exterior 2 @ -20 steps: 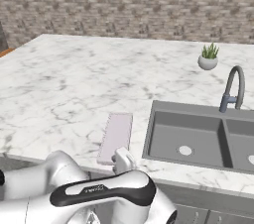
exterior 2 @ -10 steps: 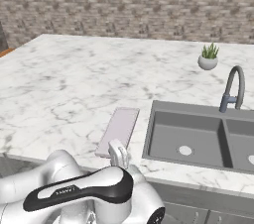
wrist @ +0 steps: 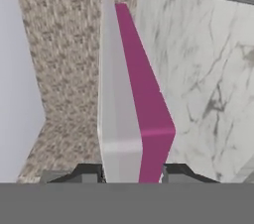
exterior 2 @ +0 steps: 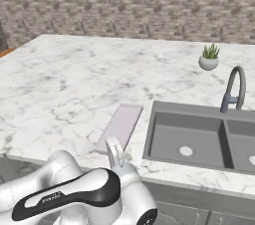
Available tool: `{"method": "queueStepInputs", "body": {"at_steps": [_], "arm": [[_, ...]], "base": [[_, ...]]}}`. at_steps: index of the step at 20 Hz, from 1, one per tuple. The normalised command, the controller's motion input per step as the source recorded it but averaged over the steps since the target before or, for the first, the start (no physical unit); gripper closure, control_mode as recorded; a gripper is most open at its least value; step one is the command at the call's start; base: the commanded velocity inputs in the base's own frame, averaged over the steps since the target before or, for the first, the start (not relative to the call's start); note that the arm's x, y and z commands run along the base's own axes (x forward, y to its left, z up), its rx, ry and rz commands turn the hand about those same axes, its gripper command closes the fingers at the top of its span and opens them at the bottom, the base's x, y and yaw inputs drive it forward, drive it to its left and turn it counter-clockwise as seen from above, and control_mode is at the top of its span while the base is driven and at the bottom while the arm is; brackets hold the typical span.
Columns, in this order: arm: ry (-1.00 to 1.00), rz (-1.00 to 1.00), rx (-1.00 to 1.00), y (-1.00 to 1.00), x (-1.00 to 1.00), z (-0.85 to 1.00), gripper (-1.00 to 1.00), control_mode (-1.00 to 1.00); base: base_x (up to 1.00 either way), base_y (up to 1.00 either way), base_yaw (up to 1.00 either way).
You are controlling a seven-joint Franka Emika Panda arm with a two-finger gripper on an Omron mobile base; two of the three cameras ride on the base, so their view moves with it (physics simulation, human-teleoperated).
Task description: The ice cube tray has been filled with water. Take the tray and place it in the freezer to make ice. Close the freezer door after placing the tray.
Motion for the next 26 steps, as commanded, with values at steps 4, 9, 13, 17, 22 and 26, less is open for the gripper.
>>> {"method": "queueStepInputs", "body": {"at_steps": [4, 9, 13, 17, 22, 26], "arm": [[-0.14, 0.00, 0.00, 0.00, -0.07, 0.00, 1.00, -1.00], [-0.15, 0.00, 0.00, 0.00, -0.08, 0.08, 1.00, -1.00], [-0.10, 0.00, 0.00, 0.00, -0.11, 0.13, 1.00, -1.00], [-0.01, 0.00, 0.00, 0.01, -0.09, 0.07, 1.00, -1.00], [0.00, 0.00, 0.00, 0.00, -0.01, 0.00, 1.00, -1.00], [0.00, 0.00, 0.00, 0.00, -0.01, 0.00, 1.00, -1.00]], "base": [[0.00, 0.00, 0.00], [0.00, 0.00, 0.00], [0.00, 0.00, 0.00], [0.00, 0.00, 0.00], [0.00, 0.00, 0.00], [0.00, 0.00, 0.00]]}}
